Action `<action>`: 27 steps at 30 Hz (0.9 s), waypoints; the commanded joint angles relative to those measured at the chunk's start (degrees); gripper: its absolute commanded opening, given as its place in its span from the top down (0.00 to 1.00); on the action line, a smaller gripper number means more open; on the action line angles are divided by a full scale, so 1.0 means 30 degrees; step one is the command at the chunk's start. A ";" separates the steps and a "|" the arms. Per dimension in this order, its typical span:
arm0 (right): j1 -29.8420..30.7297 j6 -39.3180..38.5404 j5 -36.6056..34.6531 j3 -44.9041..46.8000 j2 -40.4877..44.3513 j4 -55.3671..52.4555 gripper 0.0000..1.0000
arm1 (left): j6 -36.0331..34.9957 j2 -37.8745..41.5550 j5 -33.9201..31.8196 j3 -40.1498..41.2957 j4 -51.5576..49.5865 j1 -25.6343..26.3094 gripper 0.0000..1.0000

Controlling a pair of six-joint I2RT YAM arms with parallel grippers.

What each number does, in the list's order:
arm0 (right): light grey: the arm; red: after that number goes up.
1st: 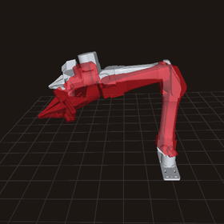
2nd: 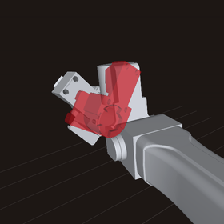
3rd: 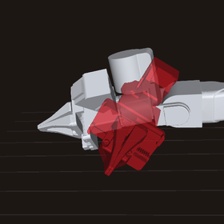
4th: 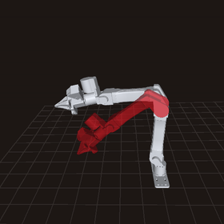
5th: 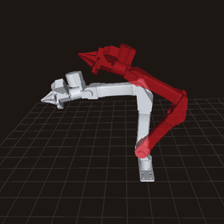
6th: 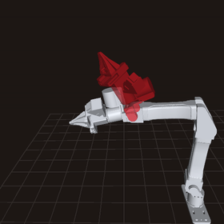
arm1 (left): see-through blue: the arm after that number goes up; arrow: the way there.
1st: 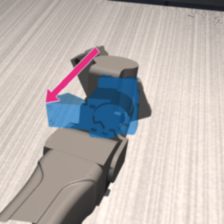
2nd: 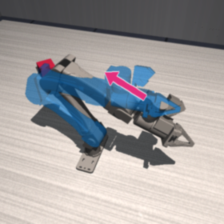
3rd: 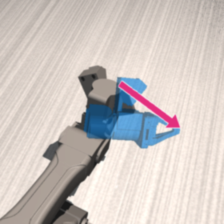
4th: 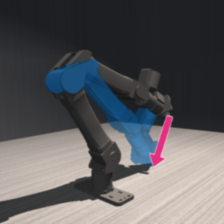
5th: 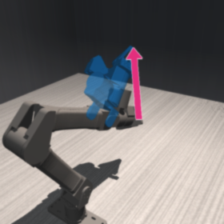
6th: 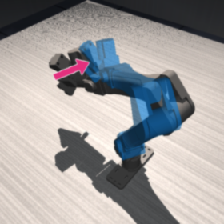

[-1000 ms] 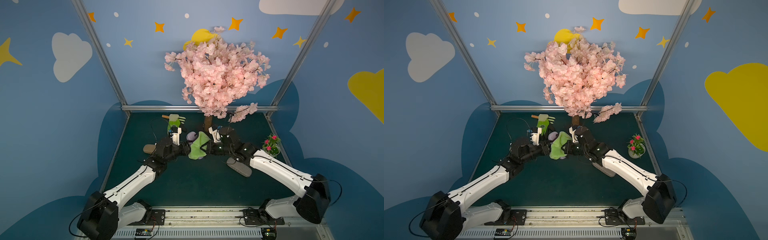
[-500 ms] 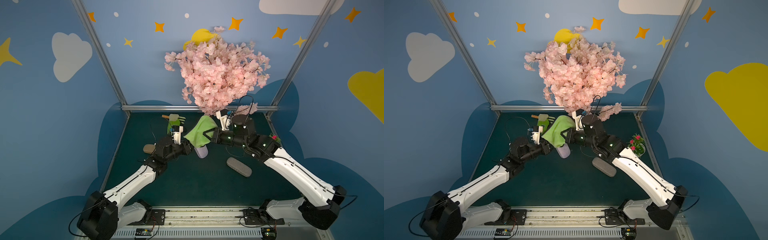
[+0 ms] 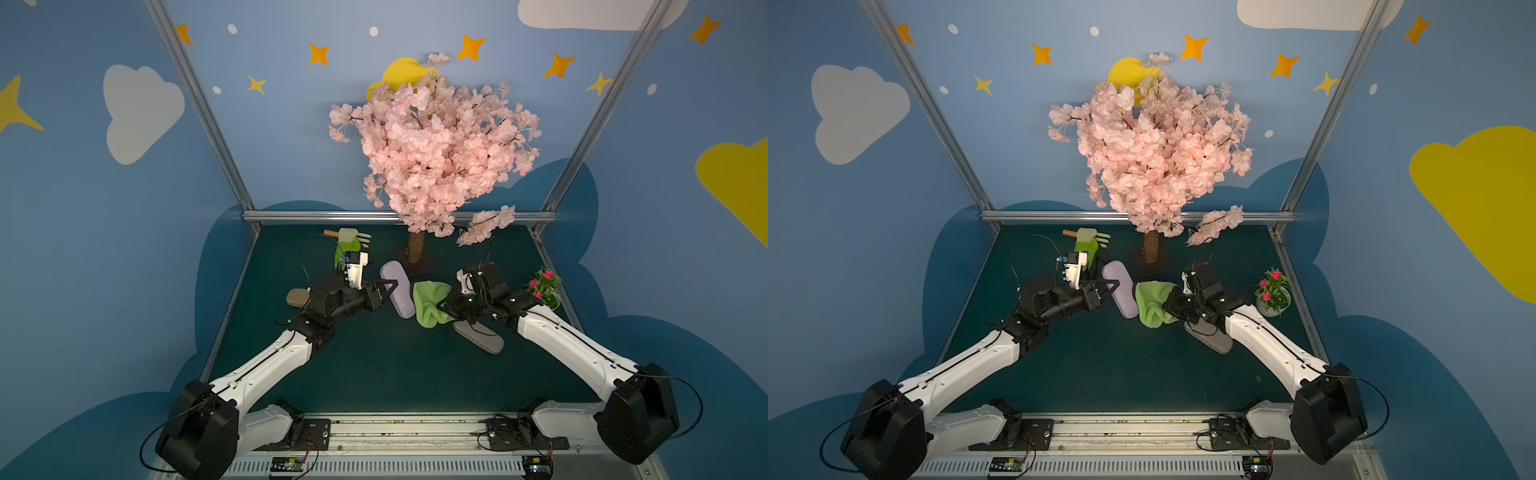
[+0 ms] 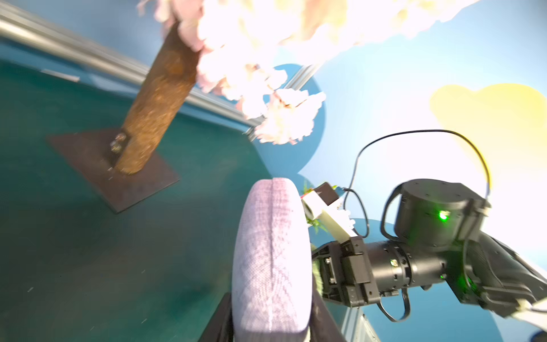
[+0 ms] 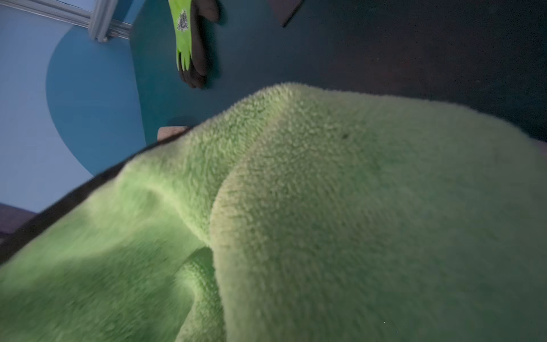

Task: Wipe the eyeglass case
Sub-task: Wipe the dirt from the eyeglass case.

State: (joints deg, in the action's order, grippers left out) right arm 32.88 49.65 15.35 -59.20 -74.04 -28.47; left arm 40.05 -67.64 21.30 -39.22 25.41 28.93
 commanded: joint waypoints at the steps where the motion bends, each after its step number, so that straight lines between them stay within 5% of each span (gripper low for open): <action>1: 0.1260 -0.0922 -0.0334 -0.4408 0.0759 -0.0749 1.00 | -0.0142 -0.0028 0.0914 -0.0342 0.1774 0.0018 0.97; 5: 0.4055 -0.1161 -0.1249 -0.7569 -0.1078 0.0743 1.00 | 0.0030 -0.0569 0.1167 -0.0540 0.2344 0.0168 0.97; 9: 0.4753 0.0672 0.0381 -0.6757 -0.2731 0.2785 1.00 | 0.0012 -0.0980 0.1500 -0.1124 0.2538 0.0280 0.97; 19: 0.0731 0.0600 -0.0642 0.1260 0.1188 0.1473 1.00 | -0.0210 0.0124 0.1014 -0.0013 0.3015 -0.0020 0.97; 23: 0.1171 -0.1636 -0.3771 -0.1976 0.2145 -0.2366 1.00 | -0.0424 0.0105 0.0927 0.0200 0.2956 -0.0208 0.97; 27: 0.4003 -0.4113 -0.6520 -0.6697 0.1036 -0.3007 1.00 | -0.0663 -0.0243 0.1202 0.0010 0.2805 -0.0091 0.97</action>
State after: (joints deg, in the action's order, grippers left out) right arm 39.94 44.99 3.16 -70.74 -70.74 -35.57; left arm 39.55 -68.03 23.79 -38.13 31.38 28.62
